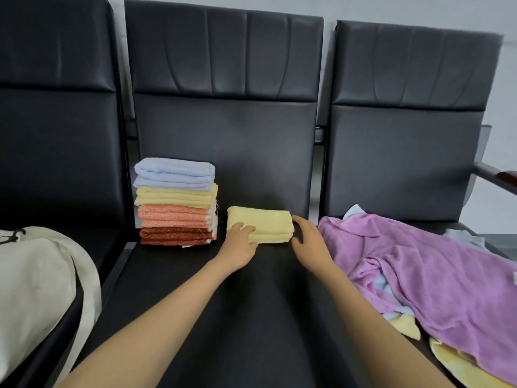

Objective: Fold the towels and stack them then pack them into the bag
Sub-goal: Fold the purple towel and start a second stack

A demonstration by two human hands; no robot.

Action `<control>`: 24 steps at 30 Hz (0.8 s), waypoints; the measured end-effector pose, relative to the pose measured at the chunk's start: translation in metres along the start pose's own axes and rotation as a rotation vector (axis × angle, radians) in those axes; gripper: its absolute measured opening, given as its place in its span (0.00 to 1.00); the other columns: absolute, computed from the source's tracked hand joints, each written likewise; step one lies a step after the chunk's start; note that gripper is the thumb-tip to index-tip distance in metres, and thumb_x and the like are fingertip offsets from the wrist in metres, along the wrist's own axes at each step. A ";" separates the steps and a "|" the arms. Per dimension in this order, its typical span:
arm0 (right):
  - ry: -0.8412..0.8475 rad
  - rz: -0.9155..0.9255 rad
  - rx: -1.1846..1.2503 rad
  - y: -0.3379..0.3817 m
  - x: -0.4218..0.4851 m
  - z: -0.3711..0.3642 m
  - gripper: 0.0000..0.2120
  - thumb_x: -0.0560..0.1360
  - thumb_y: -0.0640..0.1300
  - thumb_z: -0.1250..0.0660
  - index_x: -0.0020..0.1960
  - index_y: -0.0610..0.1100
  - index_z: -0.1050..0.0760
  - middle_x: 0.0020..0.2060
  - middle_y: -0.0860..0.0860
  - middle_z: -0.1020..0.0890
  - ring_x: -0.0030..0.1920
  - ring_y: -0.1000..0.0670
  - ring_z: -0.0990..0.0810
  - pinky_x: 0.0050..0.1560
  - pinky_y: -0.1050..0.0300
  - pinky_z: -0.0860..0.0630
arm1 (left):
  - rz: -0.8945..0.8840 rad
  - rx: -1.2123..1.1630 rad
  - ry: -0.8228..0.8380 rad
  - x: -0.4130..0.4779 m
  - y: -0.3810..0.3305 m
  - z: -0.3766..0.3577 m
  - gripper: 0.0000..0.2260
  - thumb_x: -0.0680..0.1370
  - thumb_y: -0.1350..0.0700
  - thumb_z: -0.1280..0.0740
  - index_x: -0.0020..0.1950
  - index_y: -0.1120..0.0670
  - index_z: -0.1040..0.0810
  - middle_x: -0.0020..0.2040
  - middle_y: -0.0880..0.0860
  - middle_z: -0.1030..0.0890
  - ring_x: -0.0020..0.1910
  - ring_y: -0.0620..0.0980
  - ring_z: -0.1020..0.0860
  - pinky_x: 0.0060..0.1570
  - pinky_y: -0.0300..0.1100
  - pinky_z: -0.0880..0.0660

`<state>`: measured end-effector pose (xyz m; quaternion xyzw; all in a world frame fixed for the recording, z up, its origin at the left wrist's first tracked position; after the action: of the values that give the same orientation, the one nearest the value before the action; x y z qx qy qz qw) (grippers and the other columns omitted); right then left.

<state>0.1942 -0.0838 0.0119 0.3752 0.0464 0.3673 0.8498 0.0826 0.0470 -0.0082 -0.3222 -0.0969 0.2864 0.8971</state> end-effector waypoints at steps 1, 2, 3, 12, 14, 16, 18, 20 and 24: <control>-0.053 -0.021 0.028 -0.002 -0.006 0.013 0.26 0.75 0.34 0.39 0.73 0.44 0.36 0.68 0.46 0.30 0.68 0.46 0.32 0.67 0.58 0.37 | -0.008 -0.052 -0.018 -0.006 -0.008 -0.001 0.23 0.81 0.58 0.39 0.76 0.53 0.38 0.78 0.56 0.45 0.76 0.55 0.43 0.71 0.43 0.43; -0.106 -0.038 0.048 -0.004 -0.013 0.030 0.27 0.75 0.34 0.39 0.73 0.42 0.37 0.67 0.45 0.29 0.67 0.45 0.32 0.64 0.61 0.38 | -0.020 -0.099 -0.038 -0.014 -0.018 -0.001 0.25 0.81 0.59 0.38 0.77 0.52 0.41 0.78 0.55 0.48 0.76 0.54 0.44 0.71 0.42 0.43; -0.161 -0.058 0.063 -0.006 -0.022 0.047 0.27 0.75 0.33 0.38 0.73 0.40 0.37 0.66 0.44 0.29 0.67 0.45 0.32 0.62 0.63 0.39 | -0.035 -0.141 -0.056 -0.022 -0.028 -0.002 0.27 0.81 0.59 0.38 0.78 0.51 0.43 0.78 0.54 0.50 0.76 0.53 0.44 0.70 0.40 0.42; -0.247 -0.353 -0.030 -0.097 -0.091 0.148 0.21 0.76 0.38 0.35 0.67 0.35 0.31 0.64 0.40 0.26 0.64 0.40 0.28 0.60 0.54 0.33 | -0.198 -0.232 0.128 -0.056 -0.141 -0.075 0.21 0.78 0.58 0.35 0.71 0.55 0.31 0.70 0.55 0.32 0.67 0.52 0.30 0.64 0.39 0.34; -0.218 -0.430 -0.077 -0.126 -0.106 0.153 0.21 0.76 0.39 0.34 0.67 0.36 0.32 0.64 0.38 0.27 0.62 0.39 0.27 0.59 0.53 0.32 | -0.208 -0.220 0.250 -0.063 -0.159 -0.106 0.21 0.78 0.57 0.34 0.71 0.55 0.30 0.69 0.56 0.30 0.66 0.53 0.28 0.62 0.41 0.31; -0.183 -0.504 -0.127 -0.152 -0.118 0.155 0.23 0.75 0.39 0.34 0.68 0.37 0.33 0.63 0.36 0.28 0.62 0.36 0.27 0.60 0.50 0.32 | -0.198 -0.232 0.325 -0.068 -0.172 -0.132 0.18 0.77 0.57 0.35 0.67 0.56 0.28 0.64 0.57 0.27 0.62 0.53 0.26 0.57 0.39 0.30; -0.158 -0.562 -0.179 -0.174 -0.128 0.157 0.24 0.74 0.38 0.35 0.69 0.38 0.35 0.63 0.35 0.29 0.62 0.35 0.29 0.61 0.48 0.32 | -0.182 -0.229 0.357 -0.071 -0.182 -0.153 0.16 0.76 0.56 0.36 0.64 0.55 0.27 0.60 0.58 0.26 0.58 0.54 0.26 0.53 0.38 0.31; -0.165 -0.590 -0.233 -0.189 -0.136 0.160 0.23 0.74 0.38 0.36 0.68 0.37 0.35 0.62 0.35 0.30 0.62 0.34 0.29 0.60 0.47 0.32 | -0.149 -0.195 0.357 -0.070 -0.184 -0.169 0.21 0.76 0.59 0.37 0.70 0.57 0.31 0.65 0.58 0.28 0.63 0.56 0.27 0.60 0.41 0.31; -0.199 -0.582 -0.329 -0.201 -0.140 0.165 0.24 0.72 0.48 0.29 0.60 0.35 0.32 0.56 0.37 0.28 0.57 0.35 0.28 0.57 0.47 0.32 | -0.094 -0.203 0.289 -0.060 -0.182 -0.186 0.22 0.77 0.60 0.40 0.71 0.56 0.34 0.67 0.58 0.33 0.66 0.59 0.31 0.67 0.49 0.32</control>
<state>0.2689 -0.3658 -0.0330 0.2381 0.0086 0.0736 0.9684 0.1823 -0.1984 -0.0360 -0.4441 -0.0103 0.1835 0.8769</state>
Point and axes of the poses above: each hand's wrist, its own x-axis towards the middle knuckle, its own z-axis out of the back of the hand, y = z × x, the point moved 10 cm from there along x, towards the middle knuckle
